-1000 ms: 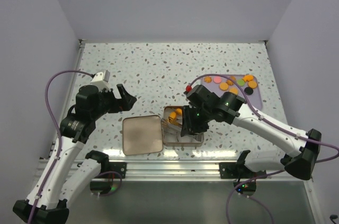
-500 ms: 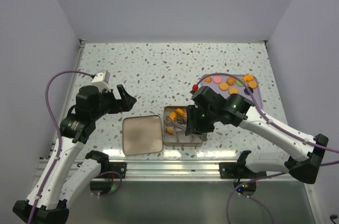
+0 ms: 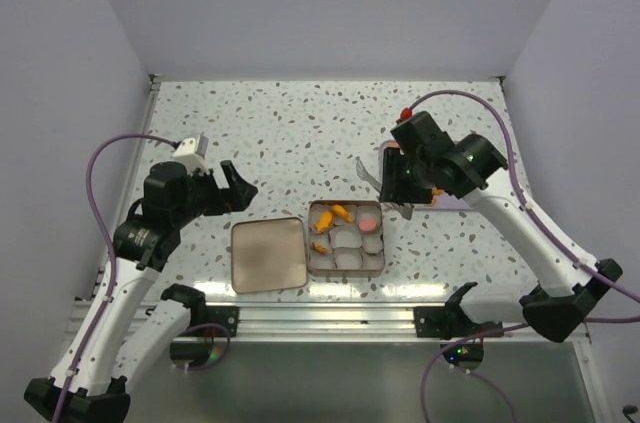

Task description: Pack the cookies

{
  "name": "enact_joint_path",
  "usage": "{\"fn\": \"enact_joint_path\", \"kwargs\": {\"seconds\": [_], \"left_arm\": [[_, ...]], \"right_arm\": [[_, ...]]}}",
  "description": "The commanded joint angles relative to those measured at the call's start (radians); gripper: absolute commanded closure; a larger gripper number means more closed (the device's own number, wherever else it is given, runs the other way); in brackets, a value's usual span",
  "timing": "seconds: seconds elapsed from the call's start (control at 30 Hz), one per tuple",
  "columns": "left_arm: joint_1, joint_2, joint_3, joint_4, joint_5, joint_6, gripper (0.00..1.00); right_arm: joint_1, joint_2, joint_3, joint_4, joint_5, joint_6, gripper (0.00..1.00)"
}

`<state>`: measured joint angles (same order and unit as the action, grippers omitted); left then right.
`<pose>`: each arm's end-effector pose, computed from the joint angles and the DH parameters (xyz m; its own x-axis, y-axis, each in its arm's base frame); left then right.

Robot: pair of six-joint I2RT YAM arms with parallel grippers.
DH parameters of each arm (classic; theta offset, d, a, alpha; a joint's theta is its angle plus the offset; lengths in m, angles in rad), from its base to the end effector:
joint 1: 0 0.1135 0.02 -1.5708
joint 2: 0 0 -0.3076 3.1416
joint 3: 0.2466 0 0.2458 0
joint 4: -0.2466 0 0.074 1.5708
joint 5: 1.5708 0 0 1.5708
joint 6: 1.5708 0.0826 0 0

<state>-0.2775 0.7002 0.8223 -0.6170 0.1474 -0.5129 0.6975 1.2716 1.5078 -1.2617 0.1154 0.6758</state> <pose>0.1420 -0.0531 0.3263 -0.5920 -0.3361 -0.7326 0.1203 0.8619 -0.4926 0.1808 0.1391 0.3881 -0.8817 0.0718 -0.4663 -0.0522 0.9674 0.2476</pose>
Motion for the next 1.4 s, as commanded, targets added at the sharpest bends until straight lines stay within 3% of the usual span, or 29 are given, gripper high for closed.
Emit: {"fn": "enact_joint_path", "kwargs": {"seconds": [0.0,0.23,0.7,1.37], "left_arm": [[-0.003,-0.002,0.018,-0.004,-0.006,0.007,0.00],[-0.003,0.035,0.044,0.011,0.004,0.020,0.00],[-0.003,0.168,0.106,0.079,-0.005,0.062,0.00],[-0.003,0.323,0.115,0.184,0.014,0.085,0.00]], "right_arm": [[-0.073,0.055,0.046,-0.054,0.090,-0.071,0.51],[-0.188,0.190,0.064,0.011,0.099,-0.133,0.52],[-0.259,0.478,0.221,0.022,0.129,-0.193,0.55],[-0.317,0.667,0.319,0.053,0.066,-0.225,0.56]]}}
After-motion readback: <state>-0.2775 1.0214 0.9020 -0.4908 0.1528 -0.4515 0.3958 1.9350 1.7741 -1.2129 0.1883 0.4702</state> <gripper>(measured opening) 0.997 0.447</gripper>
